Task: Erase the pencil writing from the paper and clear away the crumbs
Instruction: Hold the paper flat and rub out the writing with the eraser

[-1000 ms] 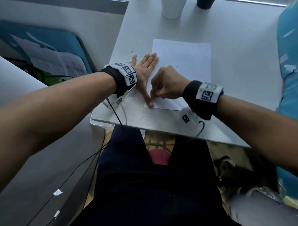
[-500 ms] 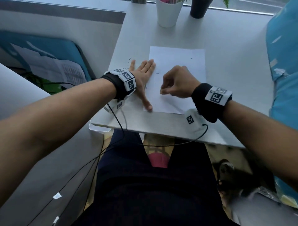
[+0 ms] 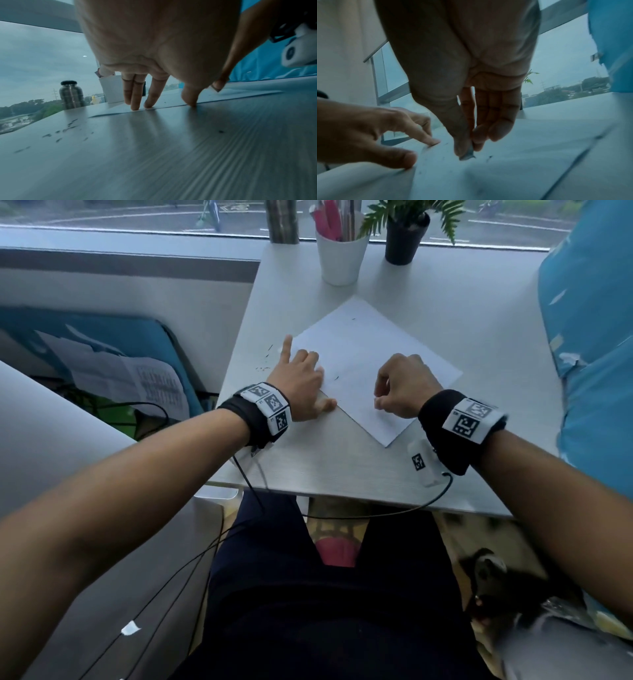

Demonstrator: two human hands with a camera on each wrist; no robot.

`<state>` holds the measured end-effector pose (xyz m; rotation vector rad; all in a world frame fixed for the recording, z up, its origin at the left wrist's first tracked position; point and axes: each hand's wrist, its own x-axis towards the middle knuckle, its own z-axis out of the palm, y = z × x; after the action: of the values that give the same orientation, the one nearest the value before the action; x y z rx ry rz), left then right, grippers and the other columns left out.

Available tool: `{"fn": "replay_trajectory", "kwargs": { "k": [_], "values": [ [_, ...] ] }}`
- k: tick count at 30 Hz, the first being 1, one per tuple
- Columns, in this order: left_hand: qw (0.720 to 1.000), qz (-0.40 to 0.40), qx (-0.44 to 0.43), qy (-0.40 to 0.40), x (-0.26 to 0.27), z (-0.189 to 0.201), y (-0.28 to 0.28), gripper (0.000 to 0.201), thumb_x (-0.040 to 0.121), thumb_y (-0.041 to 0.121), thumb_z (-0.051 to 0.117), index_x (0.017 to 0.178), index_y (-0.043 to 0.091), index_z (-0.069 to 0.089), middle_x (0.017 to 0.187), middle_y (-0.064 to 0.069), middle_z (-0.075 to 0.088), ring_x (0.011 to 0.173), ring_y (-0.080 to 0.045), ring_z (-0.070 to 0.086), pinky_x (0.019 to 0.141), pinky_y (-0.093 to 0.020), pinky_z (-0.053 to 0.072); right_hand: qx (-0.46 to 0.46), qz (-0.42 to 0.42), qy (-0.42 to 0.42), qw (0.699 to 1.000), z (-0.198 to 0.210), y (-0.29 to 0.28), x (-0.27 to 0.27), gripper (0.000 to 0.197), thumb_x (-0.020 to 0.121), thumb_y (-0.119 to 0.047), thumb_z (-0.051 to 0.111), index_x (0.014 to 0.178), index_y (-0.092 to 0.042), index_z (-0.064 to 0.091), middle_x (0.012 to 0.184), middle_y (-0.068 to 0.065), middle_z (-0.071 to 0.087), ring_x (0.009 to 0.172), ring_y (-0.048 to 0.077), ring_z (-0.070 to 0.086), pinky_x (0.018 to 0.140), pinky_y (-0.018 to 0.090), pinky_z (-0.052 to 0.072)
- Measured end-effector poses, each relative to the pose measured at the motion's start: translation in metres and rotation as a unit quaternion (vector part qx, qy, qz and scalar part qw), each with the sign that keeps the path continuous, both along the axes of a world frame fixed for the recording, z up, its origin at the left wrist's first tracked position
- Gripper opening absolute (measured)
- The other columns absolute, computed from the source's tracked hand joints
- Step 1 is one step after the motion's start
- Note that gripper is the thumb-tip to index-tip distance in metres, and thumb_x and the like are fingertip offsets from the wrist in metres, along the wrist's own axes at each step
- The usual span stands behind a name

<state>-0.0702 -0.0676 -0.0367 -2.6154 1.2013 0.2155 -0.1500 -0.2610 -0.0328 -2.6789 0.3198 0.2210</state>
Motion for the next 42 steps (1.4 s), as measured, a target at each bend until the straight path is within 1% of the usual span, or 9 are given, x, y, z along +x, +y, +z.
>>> {"fn": "replay_trajectory", "kwargs": {
  "k": [5,9,12,15,19,27,32,37,42],
  "values": [
    [1.0,-0.027,-0.003,0.004,-0.02,0.007,-0.01,0.041,0.097,0.039,0.046,0.099,0.005,0.067,0.115,-0.016,0.055,0.113,-0.034,0.049,0.115,-0.051,0.021,-0.038,-0.073,0.0,0.997,-0.003,-0.02,0.005,0.015,0.068,-0.003,0.069,0.077,-0.015,0.068,0.092,0.011,0.066,0.083,0.031,0.066,0.078,0.04,0.059],
    [0.997,-0.035,-0.045,0.05,-0.027,0.01,-0.013,0.026,0.092,0.02,0.049,0.068,0.012,0.049,0.096,-0.012,0.054,0.082,-0.027,0.046,0.075,-0.034,0.038,-0.024,-0.079,-0.039,0.996,0.001,-0.037,0.02,0.024,0.066,0.0,0.069,0.056,-0.021,0.064,0.084,0.01,0.069,0.075,0.028,0.067,0.073,0.035,0.06],
    [0.991,-0.026,-0.065,0.111,-0.023,0.01,-0.013,0.017,0.083,0.004,0.051,0.066,0.004,0.057,0.088,-0.008,0.05,0.082,-0.028,0.053,0.061,-0.034,0.04,-0.02,-0.068,-0.058,0.996,0.002,-0.043,0.033,0.028,0.065,0.0,0.066,0.05,-0.022,0.059,0.085,0.009,0.069,0.077,0.028,0.067,0.073,0.035,0.06],
    [0.981,-0.025,-0.1,0.162,-0.01,0.01,-0.007,0.021,0.088,0.007,0.059,0.099,0.013,0.075,0.109,-0.005,0.058,0.103,-0.024,0.055,0.085,-0.036,0.048,-0.032,-0.055,-0.063,0.996,0.008,-0.043,0.042,0.028,0.07,0.002,0.062,0.055,-0.02,0.059,0.086,0.008,0.068,0.083,0.03,0.065,0.077,0.036,0.058],
    [0.973,-0.027,-0.11,0.2,0.003,0.014,-0.003,0.038,0.089,0.011,0.065,0.123,0.029,0.067,0.146,0.001,0.043,0.128,-0.023,0.044,0.107,-0.034,0.034,-0.049,-0.047,-0.085,0.994,0.01,-0.044,0.049,0.025,0.075,0.001,0.06,0.062,-0.02,0.062,0.089,0.013,0.068,0.083,0.035,0.064,0.077,0.04,0.058],
    [0.962,-0.025,-0.147,0.23,0.035,0.008,-0.025,0.085,0.064,0.021,0.09,0.14,0.02,0.051,0.131,-0.004,0.054,0.111,-0.02,0.057,0.086,-0.022,0.038,0.042,-0.035,-0.076,0.996,0.002,-0.038,0.056,0.012,0.068,0.001,0.068,0.072,-0.008,0.074,0.075,0.009,0.072,0.075,0.025,0.068,0.074,0.037,0.059],
    [0.969,-0.047,-0.039,0.239,0.063,0.004,-0.045,0.132,0.052,0.045,0.094,0.156,0.033,0.012,0.164,-0.001,0.003,0.15,-0.021,0.005,0.121,-0.043,0.011,0.033,-0.035,-0.076,0.996,0.004,-0.045,0.062,0.007,0.069,-0.007,0.072,0.074,-0.008,0.076,0.072,0.008,0.071,0.073,0.021,0.066,0.078,0.034,0.058],
    [0.97,-0.043,0.075,0.229,0.076,0.003,-0.065,0.153,0.041,0.063,0.089,0.151,0.042,-0.015,0.16,0.007,-0.027,0.148,-0.021,-0.023,0.116,-0.065,-0.001,0.057,-0.054,-0.079,0.994,0.003,-0.048,0.066,0.004,0.069,-0.013,0.074,0.071,-0.009,0.075,0.069,0.01,0.069,0.071,0.022,0.065,0.073,0.032,0.058],
    [0.967,-0.037,0.094,0.234,0.08,-0.004,-0.071,0.159,0.033,0.069,0.087,0.149,0.045,-0.02,0.156,0.008,-0.036,0.145,-0.021,-0.03,0.114,-0.068,-0.001,0.099,0.039,-0.063,0.992,-0.008,-0.017,0.045,0.004,0.068,-0.014,0.073,0.07,-0.012,0.076,0.063,0.001,0.069,0.056,0.011,0.059,0.059,0.016,0.049]
  ]
}}
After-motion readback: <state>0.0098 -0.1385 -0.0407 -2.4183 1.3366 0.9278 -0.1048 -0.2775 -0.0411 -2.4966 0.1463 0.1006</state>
